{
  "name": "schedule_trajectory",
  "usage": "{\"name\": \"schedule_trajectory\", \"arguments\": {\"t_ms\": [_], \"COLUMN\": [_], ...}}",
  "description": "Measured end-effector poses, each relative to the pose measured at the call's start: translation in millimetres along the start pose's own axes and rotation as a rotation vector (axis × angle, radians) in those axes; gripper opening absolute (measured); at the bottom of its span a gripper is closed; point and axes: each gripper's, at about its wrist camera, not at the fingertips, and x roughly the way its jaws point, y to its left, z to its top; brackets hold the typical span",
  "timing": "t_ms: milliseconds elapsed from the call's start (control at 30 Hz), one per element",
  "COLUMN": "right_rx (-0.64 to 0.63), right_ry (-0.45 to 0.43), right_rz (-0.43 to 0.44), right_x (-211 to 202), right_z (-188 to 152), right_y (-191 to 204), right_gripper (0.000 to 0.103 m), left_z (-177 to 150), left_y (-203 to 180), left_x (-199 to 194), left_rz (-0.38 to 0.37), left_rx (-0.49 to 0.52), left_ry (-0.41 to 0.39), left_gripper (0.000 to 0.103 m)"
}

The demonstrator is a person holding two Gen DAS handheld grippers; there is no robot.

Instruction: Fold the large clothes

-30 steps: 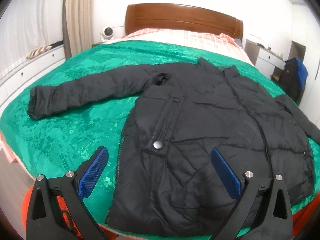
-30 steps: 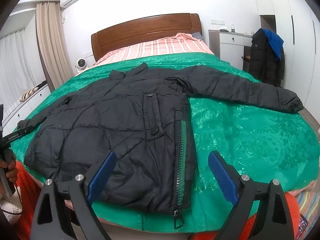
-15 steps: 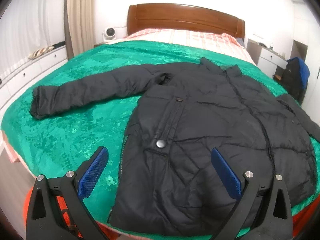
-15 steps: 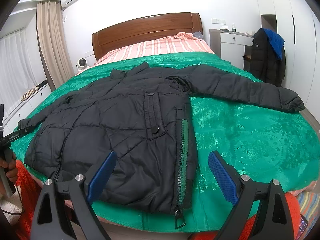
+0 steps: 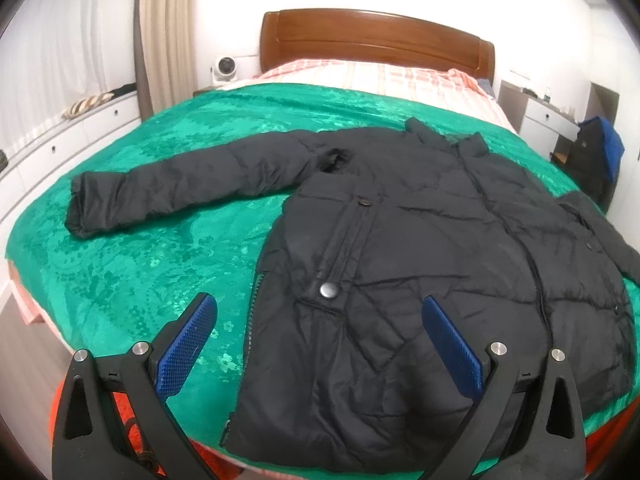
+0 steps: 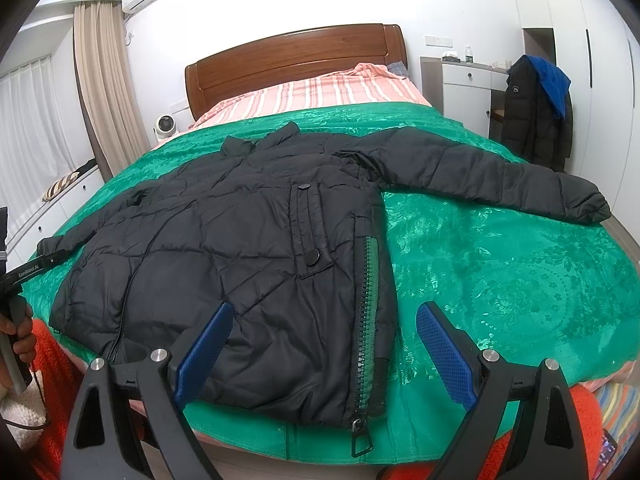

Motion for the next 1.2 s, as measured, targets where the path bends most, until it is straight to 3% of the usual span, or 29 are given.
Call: {"name": "schedule_trajectory", "arguments": {"t_ms": [1200], "right_rx": [0.000], "right_ry": [0.013], "right_rz": [0.009], "right_x": [2.2], "right_z": [-0.7], "right_y": [2.6], "right_gripper": [0.092], "left_z": [1.7], "left_y": [2.9], "left_x": [-0.4], "left_rz": [0.020], "left_rx": [-0.014], "left_ry": [-0.011], "left_gripper": [0.102]}}
